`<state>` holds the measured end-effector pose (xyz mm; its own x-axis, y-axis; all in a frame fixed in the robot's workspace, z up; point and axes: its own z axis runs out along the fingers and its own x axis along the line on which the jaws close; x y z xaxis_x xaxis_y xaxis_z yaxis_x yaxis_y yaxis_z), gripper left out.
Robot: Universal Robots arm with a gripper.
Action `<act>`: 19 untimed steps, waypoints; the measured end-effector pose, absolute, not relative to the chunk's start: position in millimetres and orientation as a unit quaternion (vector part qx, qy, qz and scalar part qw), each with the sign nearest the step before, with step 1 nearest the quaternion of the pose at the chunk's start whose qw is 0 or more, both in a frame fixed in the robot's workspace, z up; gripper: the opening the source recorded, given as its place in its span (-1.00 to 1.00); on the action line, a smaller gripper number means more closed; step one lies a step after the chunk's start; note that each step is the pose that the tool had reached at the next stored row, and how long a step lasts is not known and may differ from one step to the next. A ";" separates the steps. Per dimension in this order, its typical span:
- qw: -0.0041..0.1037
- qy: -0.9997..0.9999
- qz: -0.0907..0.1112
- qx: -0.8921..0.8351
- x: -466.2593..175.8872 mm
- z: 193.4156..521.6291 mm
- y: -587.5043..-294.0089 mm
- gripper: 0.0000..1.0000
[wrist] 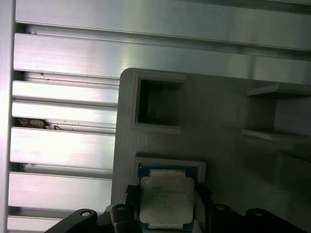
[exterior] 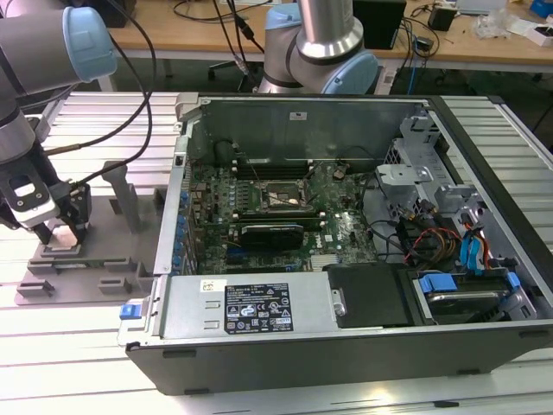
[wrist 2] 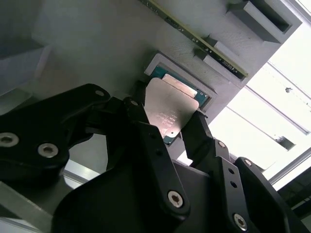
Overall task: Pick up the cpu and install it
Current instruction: 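Pick up the cpu and move it towards the insertion slot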
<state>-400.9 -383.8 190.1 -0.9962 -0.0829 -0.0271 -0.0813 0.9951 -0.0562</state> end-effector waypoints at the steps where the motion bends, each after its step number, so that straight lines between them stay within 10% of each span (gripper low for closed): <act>1: 0.015 0.999 -0.028 -0.041 -400.8 190.1 -383.8 0.08; 19: 0.015 0.999 -0.027 -0.037 -400.6 188.5 -383.6 0.24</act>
